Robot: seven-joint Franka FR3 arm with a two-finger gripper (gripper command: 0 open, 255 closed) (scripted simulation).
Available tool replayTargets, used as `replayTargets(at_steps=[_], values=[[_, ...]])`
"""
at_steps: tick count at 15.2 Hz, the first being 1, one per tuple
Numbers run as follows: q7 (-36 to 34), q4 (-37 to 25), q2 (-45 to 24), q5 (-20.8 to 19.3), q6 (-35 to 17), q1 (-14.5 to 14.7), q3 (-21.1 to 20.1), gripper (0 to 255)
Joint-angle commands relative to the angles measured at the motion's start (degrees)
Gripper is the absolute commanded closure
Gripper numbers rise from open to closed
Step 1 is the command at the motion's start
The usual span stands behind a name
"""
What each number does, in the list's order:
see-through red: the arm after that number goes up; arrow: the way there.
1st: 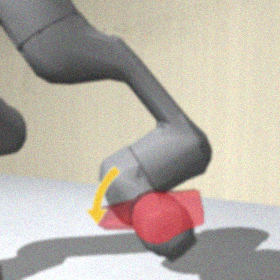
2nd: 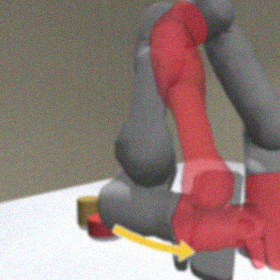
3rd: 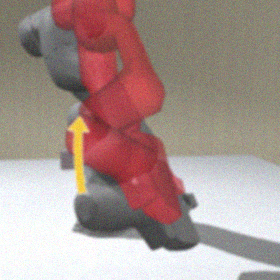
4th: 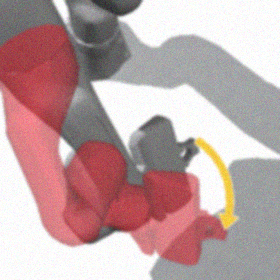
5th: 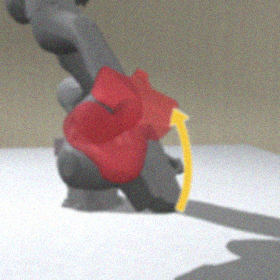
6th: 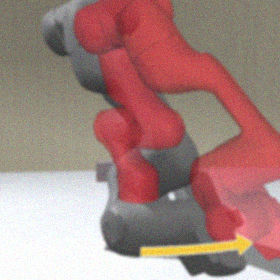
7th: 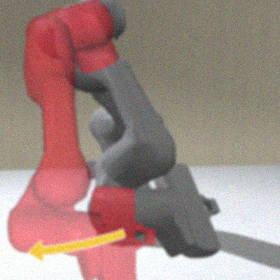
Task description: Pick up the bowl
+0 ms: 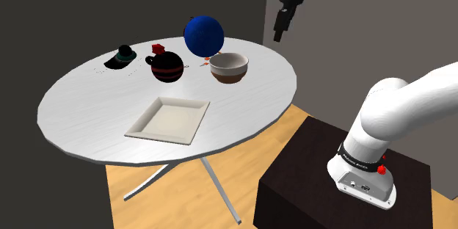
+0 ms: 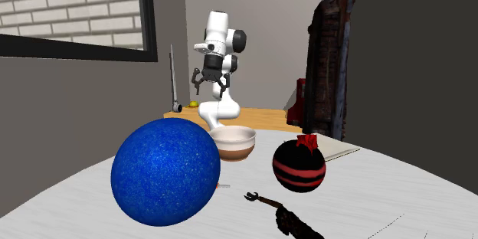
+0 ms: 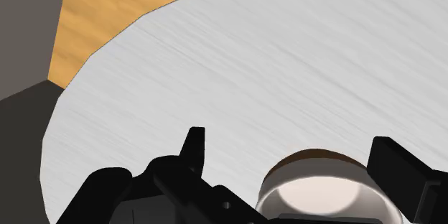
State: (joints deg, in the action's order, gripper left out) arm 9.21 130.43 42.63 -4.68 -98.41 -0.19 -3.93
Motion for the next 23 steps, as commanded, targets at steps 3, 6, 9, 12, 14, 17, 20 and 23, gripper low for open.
replayTargets(at_steps=[3, 6, 9, 12, 14, 17, 20, 23], values=[[-2.3, -1.2, -3.3, 0.6, -1.3, 0.3, -2.0, 0], [-5.7, -3.4, -8.6, 1.1, -3.1, 0.6, -5.0, 0], [-9.2, -6.3, -14.3, 1.2, -4.6, 0.7, -7.9, 0], [-12.8, -9.8, -20.3, 0.7, -5.7, 0.8, -10.7, 0], [-15.3, -12.6, -24.5, 0.0, -6.2, 0.9, -12.5, 0], [-19.0, -17.2, -31.1, -1.5, -6.5, 1.2, -15.0, 0], [-22.0, -21.4, -36.6, -3.1, -6.4, 1.8, -16.6, 0], [-22.4, -19.2, -36.7, -3.3, -8.6, 1.8, -16.6, 0]])
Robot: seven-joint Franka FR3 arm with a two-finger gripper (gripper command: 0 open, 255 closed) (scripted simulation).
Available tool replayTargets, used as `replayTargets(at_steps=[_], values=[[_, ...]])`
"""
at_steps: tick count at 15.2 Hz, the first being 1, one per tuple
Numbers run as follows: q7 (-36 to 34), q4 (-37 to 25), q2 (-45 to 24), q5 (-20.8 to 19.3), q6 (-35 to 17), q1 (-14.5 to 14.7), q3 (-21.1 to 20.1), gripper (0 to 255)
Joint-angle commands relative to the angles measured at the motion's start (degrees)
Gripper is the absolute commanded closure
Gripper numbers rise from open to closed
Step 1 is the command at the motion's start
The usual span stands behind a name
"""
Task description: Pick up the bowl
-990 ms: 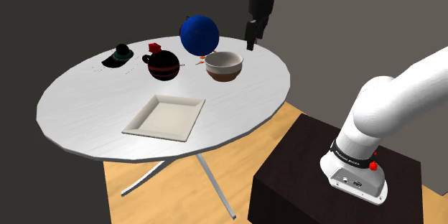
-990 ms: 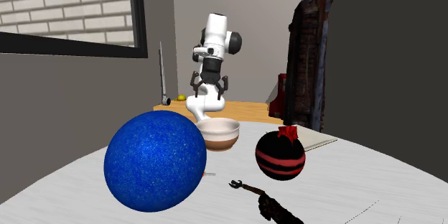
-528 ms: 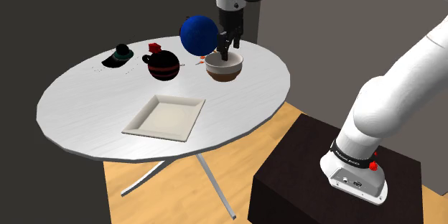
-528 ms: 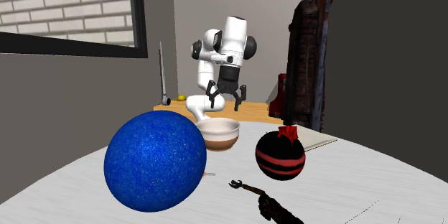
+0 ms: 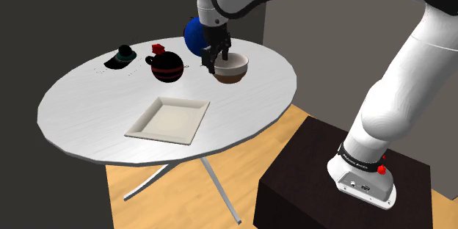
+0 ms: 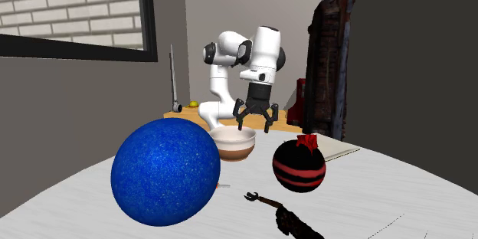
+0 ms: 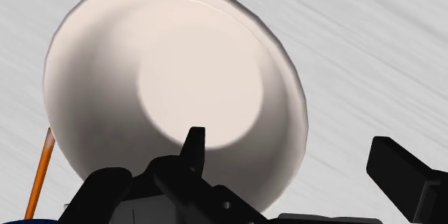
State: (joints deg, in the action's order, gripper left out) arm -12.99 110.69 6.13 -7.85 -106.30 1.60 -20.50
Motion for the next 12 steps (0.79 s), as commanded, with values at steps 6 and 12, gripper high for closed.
replayTargets(at_steps=[6, 12], values=[[-0.9, 3.6, -0.6, -0.4, -4.2, 0.0, -0.1, 0], [-0.9, 3.7, -0.5, -0.4, -4.2, 0.0, -0.1, 255]])
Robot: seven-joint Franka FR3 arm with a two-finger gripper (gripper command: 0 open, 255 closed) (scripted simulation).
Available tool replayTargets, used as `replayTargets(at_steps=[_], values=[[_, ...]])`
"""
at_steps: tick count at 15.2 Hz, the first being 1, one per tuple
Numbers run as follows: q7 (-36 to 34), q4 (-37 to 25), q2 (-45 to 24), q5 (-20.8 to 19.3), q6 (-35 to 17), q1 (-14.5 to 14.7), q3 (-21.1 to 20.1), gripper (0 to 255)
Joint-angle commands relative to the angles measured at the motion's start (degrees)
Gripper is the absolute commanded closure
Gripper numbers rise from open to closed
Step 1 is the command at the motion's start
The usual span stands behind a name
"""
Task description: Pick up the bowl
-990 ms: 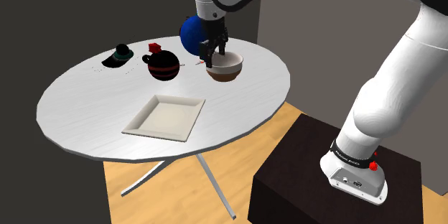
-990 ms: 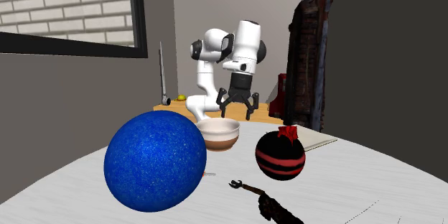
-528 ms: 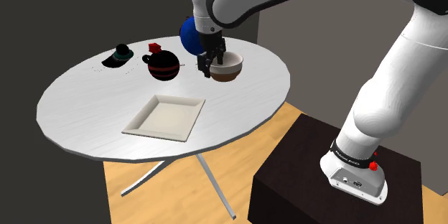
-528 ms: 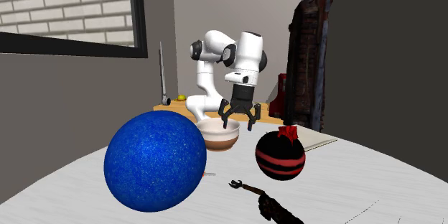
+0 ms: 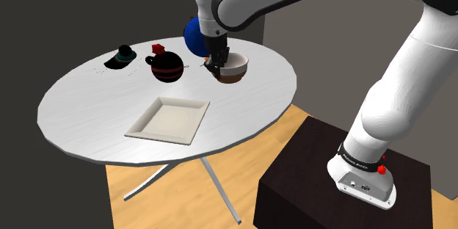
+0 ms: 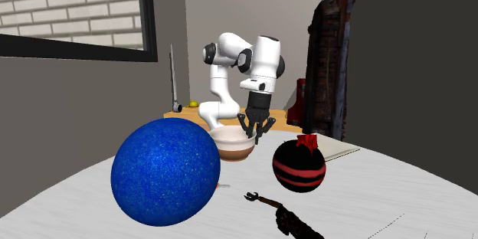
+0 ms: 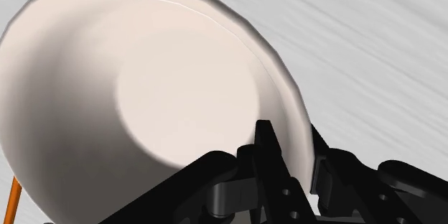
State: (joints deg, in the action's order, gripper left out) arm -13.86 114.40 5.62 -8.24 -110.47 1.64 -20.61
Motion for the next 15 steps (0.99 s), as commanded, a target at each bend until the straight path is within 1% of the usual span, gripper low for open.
replayTargets(at_steps=[1, 4, 15], values=[[0.0, 0.0, 0.0, 0.0, 0.0, 0.0, 0.0, 255], [0.0, -0.1, -0.1, 0.0, 0.0, 0.0, 0.0, 255], [1.4, -8.0, 0.4, 0.5, 8.3, 0.0, 0.1, 255]])
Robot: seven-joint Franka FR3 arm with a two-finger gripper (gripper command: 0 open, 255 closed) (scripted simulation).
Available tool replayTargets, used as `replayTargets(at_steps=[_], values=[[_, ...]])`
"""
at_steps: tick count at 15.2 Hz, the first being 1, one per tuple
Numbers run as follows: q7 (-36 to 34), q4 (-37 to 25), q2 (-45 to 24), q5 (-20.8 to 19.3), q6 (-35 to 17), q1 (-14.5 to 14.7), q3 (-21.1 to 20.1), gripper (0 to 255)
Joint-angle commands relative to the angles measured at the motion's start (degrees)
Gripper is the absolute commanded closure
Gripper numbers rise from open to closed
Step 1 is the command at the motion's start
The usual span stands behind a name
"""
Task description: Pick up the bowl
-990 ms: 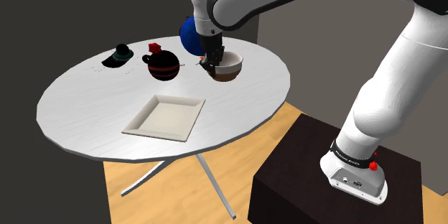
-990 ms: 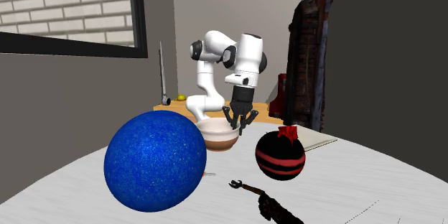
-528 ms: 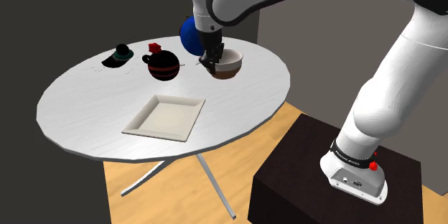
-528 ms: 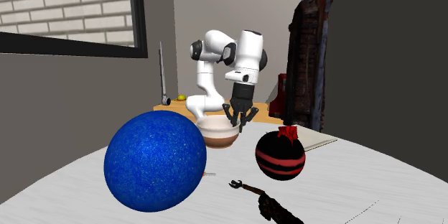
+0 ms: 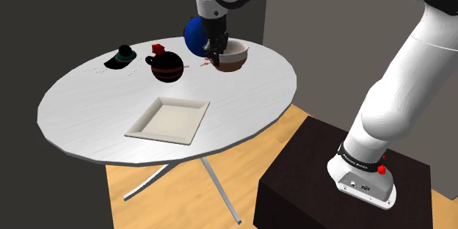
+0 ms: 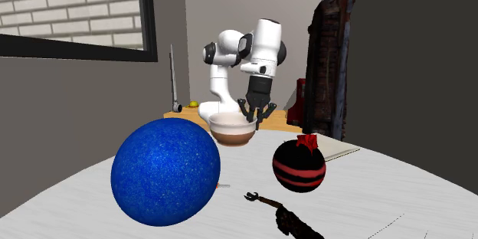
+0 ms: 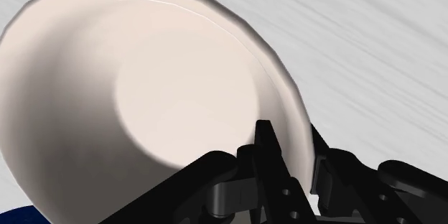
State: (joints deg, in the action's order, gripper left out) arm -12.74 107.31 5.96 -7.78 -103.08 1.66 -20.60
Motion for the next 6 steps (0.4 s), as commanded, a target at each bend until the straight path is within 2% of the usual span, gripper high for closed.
replayTargets(at_steps=[1, 6], values=[[0.4, -1.7, 0.1, 0.1, 1.7, -0.1, 0.1, 255], [0.7, -4.3, -0.1, 0.1, 4.1, -0.1, 0.0, 255]])
